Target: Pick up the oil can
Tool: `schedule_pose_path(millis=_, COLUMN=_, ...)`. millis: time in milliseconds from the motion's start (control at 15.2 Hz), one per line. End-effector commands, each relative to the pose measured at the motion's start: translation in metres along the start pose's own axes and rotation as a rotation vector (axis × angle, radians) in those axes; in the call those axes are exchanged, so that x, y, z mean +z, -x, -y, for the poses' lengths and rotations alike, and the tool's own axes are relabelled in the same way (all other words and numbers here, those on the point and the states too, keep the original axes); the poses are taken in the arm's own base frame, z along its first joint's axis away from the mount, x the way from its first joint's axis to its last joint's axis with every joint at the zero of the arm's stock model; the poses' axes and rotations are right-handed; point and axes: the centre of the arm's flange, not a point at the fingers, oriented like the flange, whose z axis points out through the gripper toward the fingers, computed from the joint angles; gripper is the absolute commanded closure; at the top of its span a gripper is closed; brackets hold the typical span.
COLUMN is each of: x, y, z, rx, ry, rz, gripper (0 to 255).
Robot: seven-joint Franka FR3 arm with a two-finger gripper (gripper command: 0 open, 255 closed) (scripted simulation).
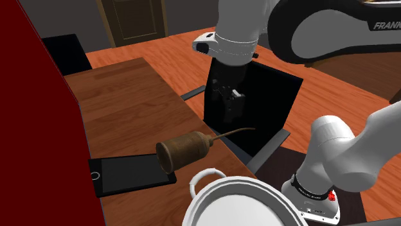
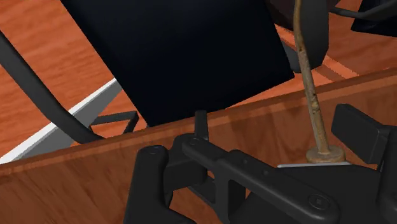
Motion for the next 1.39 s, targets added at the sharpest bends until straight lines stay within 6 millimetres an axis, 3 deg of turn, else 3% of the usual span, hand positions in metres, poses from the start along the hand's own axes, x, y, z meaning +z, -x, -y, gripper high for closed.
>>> schedule_pose_path(millis=0, x=0.005, y=-0.016, z=0.022, rx=-0.133, ry=-0.015, rz=0.016, gripper=0)
schedule_pose_path(millis=198, x=0.009, y=-0.029, z=0.049, rx=-0.282, ry=-0.032, rz=0.035, gripper=0)
schedule_pose_path(millis=660, x=0.048, y=-0.027, z=0.052, rx=-0.282, ry=-0.032, rz=0.035, gripper=0)
schedule_pose_path(millis=792, x=0.048, y=-0.027, z=0.052, rx=-0.282, ry=-0.032, rz=0.035, gripper=0)
schedule_pose_path(millis=858, x=0.049, y=-0.027, z=0.052, rx=-0.282, ry=-0.032, rz=0.035, gripper=255)
schedule_pose_path(millis=1320, x=0.049, y=-0.026, z=0.051, rx=-0.282, ry=-0.032, rz=0.035, gripper=255)
